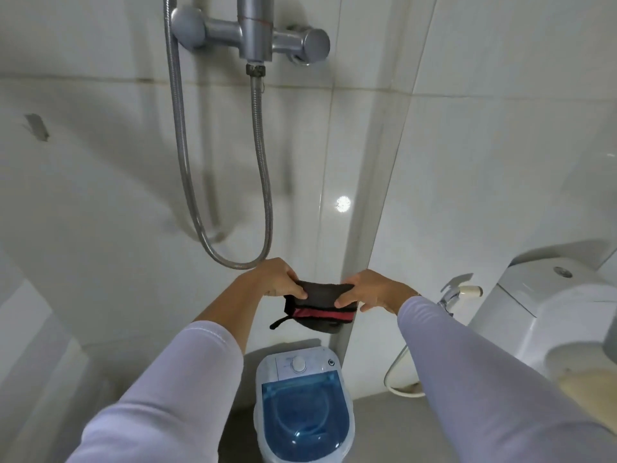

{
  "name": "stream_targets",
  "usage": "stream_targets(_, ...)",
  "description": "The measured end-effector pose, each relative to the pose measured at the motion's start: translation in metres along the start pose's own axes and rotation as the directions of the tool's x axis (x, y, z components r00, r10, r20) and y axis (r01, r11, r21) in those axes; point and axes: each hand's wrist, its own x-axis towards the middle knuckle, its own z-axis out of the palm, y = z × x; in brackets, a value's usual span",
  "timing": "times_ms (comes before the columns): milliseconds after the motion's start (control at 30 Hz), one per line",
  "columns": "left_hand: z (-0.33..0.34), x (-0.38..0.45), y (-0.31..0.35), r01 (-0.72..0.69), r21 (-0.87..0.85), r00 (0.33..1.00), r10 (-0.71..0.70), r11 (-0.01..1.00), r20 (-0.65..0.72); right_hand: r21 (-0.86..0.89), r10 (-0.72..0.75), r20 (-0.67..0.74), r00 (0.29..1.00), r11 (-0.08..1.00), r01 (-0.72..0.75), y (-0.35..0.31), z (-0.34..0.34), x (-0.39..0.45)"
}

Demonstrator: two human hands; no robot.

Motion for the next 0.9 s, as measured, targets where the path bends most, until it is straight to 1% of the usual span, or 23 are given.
stream_targets(33, 0.012, 0.006, -0.007, 0.001, -0.002, 1.0, -0.001, 1.0, 0.005, 0.023, 0.013, -0.026, 1.0, 1.0, -0.012, 0.013, 0.006, 0.007)
stream_targets(67, 0.024, 0.014, -0.014, -0.002, -0.009, 1.0, 0.002, 1.0, 0.009, 0.082, 0.028, -0.044, 0.999, 0.996, -0.024, 0.025, 0.011, 0.015)
stream_targets(133, 0.048, 0.031, -0.028, -0.02, -0.028, 1.0, 0.02, 0.999, 0.016, 0.251, 0.049, -0.064, 0.997, 0.967, -0.031, 0.049, 0.023, 0.033)
stream_targets(233, 0.081, 0.058, -0.045, -0.057, -0.071, 0.998, 0.058, 0.996, 0.009, 0.45, 0.053, -0.089, 0.995, 0.893, -0.007, 0.083, 0.044, 0.064)
stream_targets(333, 0.109, 0.086, -0.064, -0.087, -0.094, 0.996, 0.084, 0.992, -0.031, 0.585, 0.031, -0.094, 0.995, 0.81, 0.03, 0.114, 0.067, 0.096)
stream_targets(467, 0.147, 0.127, -0.096, -0.094, -0.095, 0.991, 0.084, 0.991, -0.108, 0.697, -0.005, -0.132, 0.991, 0.711, 0.097, 0.152, 0.098, 0.141)
stream_targets(600, 0.187, 0.162, -0.131, -0.074, -0.118, 0.987, 0.056, 0.99, -0.153, 0.73, -0.043, -0.12, 0.992, 0.674, 0.117, 0.193, 0.129, 0.187)
stream_targets(667, 0.206, 0.177, -0.149, -0.066, -0.173, 0.983, 0.034, 0.983, -0.18, 0.755, -0.068, -0.103, 0.992, 0.644, 0.123, 0.208, 0.146, 0.203)
stream_targets(733, 0.223, 0.185, -0.163, -0.071, -0.226, 0.979, 0.024, 0.971, -0.203, 0.808, -0.107, -0.104, 0.989, 0.57, 0.147, 0.219, 0.16, 0.215)
stream_targets(833, 0.247, 0.19, -0.181, -0.092, -0.376, 0.973, 0.002, 0.922, -0.233, 0.908, -0.192, -0.149, 0.97, 0.362, 0.211, 0.232, 0.179, 0.226)
stream_targets(900, 0.26, 0.183, -0.186, -0.116, -0.485, 0.971, -0.004, 0.867, -0.239, 0.928, -0.253, -0.191, 0.948, 0.268, 0.258, 0.237, 0.19, 0.223)
